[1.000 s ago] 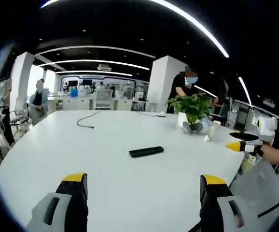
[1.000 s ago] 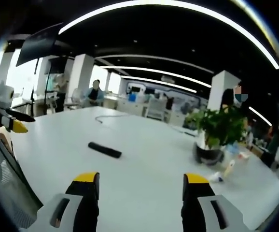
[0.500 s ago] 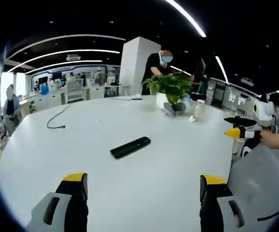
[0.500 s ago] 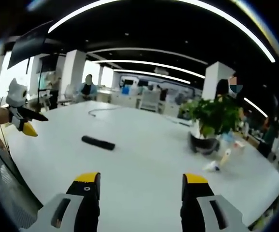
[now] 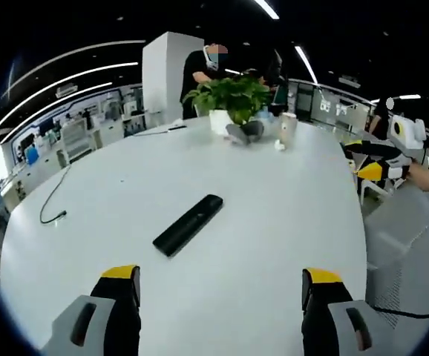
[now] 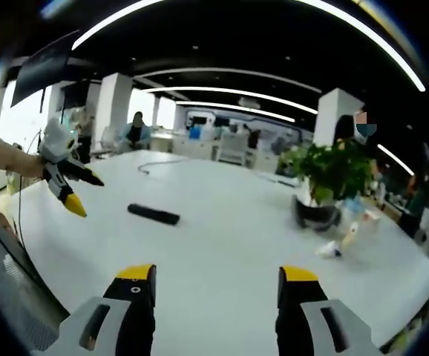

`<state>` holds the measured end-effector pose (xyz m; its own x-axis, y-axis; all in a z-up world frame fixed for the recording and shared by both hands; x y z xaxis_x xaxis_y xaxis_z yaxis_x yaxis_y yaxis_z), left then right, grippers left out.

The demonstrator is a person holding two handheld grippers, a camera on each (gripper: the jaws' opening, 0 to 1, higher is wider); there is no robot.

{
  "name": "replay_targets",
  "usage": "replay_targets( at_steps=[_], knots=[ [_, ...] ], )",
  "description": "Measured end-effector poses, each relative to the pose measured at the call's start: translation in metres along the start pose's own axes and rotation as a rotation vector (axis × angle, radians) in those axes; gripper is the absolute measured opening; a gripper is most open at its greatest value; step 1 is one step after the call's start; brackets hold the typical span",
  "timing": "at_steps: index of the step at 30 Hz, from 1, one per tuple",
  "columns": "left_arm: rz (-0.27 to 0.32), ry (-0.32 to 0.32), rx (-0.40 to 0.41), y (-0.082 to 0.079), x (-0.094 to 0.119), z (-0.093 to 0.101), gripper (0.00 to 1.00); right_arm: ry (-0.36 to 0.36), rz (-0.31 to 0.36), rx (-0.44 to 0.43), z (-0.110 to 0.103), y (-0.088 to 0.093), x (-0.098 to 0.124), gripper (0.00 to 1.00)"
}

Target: Press the specified remote control buttons in sequence, fully releasing each button before pressing the next.

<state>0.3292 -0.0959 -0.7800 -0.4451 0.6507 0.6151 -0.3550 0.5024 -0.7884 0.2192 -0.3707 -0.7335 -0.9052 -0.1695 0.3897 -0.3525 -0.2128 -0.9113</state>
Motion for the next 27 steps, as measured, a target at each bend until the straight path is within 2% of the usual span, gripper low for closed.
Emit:
replay_targets(
  at_steps=[3,8,15,19,24,27],
  knots=[
    [-0.002,0.011,0.003,-0.002,-0.006,-0.004,0.87,-0.01,0.031,-0.041,0.001,-0.004,0.002,0.63],
    [-0.03,0.024,0.013,-0.005,-0.018,-0.014,0.85,-0.002,0.029,-0.064,0.004,-0.002,0.002,0.61],
    [-0.1,0.042,-0.057,-0.005,-0.032,-0.025,0.81,-0.015,0.017,-0.047,0.001,-0.001,0.001,0.6],
    [-0.119,0.068,-0.043,-0.008,-0.042,-0.031,0.79,-0.025,0.016,-0.049,-0.001,-0.001,0.0,0.59],
    [-0.158,0.082,-0.076,-0.009,-0.055,-0.038,0.75,-0.039,-0.007,-0.035,-0.004,0.002,-0.002,0.57],
    [-0.158,0.126,-0.035,-0.01,-0.062,-0.04,0.68,-0.043,-0.013,-0.031,-0.004,0.003,-0.002,0.56]
  ],
)
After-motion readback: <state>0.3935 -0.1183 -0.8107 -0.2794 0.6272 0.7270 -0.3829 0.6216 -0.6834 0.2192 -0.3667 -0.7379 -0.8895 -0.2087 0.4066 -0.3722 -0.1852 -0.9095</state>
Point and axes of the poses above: the point that each gripper's makers call its tool centre point, and the gripper's own axes: x roughly backward along the fingers, z roughly to its right, y roughly out of its underside, the point moved 2 cm from there along x, roughly backward along the fingers, and after that the axes turned 1 degree about -x, right-handed, at the moved point
